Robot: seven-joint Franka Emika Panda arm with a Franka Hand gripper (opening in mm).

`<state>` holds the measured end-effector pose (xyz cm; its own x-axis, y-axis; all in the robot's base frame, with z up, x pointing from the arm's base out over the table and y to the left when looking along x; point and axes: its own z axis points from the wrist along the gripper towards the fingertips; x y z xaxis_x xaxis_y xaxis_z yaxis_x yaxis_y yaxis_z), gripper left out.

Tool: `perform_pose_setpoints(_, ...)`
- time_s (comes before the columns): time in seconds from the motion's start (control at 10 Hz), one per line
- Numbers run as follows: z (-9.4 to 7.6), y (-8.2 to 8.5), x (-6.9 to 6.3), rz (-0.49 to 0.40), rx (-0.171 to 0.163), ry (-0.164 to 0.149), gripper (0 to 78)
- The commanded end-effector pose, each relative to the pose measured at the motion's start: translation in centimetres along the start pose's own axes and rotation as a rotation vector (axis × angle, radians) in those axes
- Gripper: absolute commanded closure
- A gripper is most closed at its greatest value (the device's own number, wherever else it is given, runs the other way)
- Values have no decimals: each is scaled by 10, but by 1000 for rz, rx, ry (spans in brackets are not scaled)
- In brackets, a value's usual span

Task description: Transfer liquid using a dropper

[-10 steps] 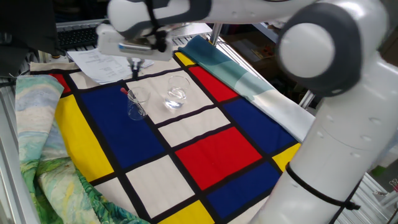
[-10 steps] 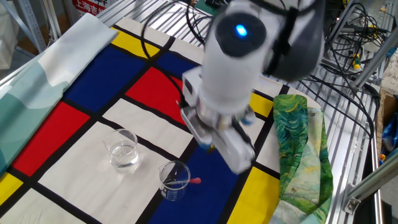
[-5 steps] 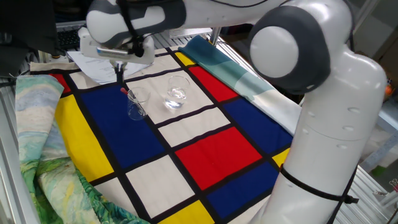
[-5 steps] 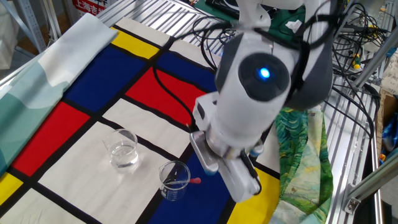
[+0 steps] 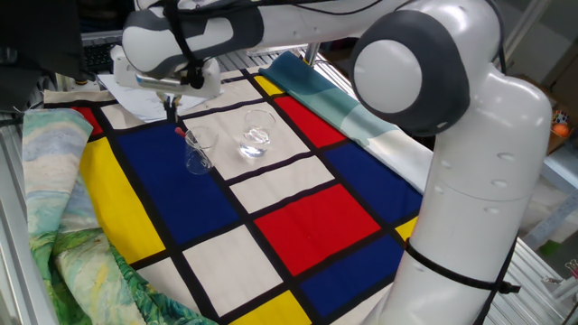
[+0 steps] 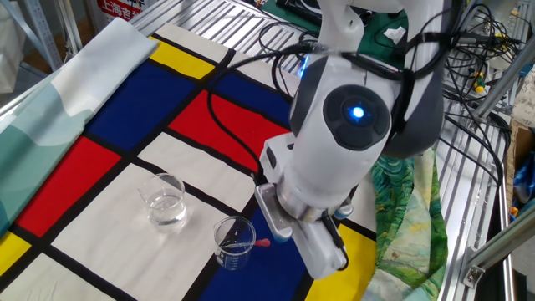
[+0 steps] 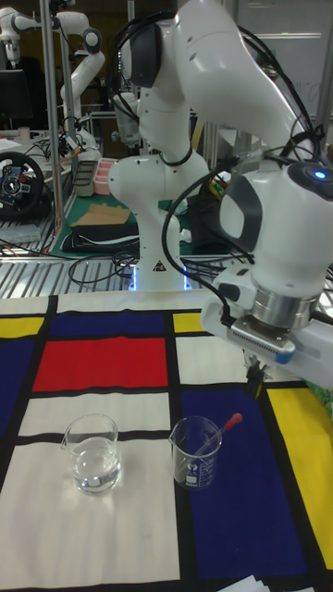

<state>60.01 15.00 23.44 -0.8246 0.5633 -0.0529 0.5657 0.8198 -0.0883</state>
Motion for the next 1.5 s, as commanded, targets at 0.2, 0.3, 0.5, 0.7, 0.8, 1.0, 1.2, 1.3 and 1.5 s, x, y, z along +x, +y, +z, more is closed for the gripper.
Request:
perform_pose_setpoints(0.2,6,-1,-5,-5,-16,-23,776)
perform_pose_setpoints(0.3,9,-4,-9,-9,-22,-33,776)
perform_pose_setpoints(0.5,10,-4,-9,-2,-23,-40,776)
perform_pose_setpoints(0.7,14,-5,-11,-3,-25,-46,776)
perform_pose_setpoints(0.8,18,-5,-12,-1,-27,-53,776)
perform_pose_setpoints(1.0,20,-6,-11,4,-31,-51,776)
perform_pose_setpoints(1.2,23,-6,-9,10,-32,-57,776)
perform_pose_setpoints(1.3,25,-6,-8,12,-34,-60,776)
perform_pose_setpoints(1.5,25,-6,-8,8,-32,-62,776)
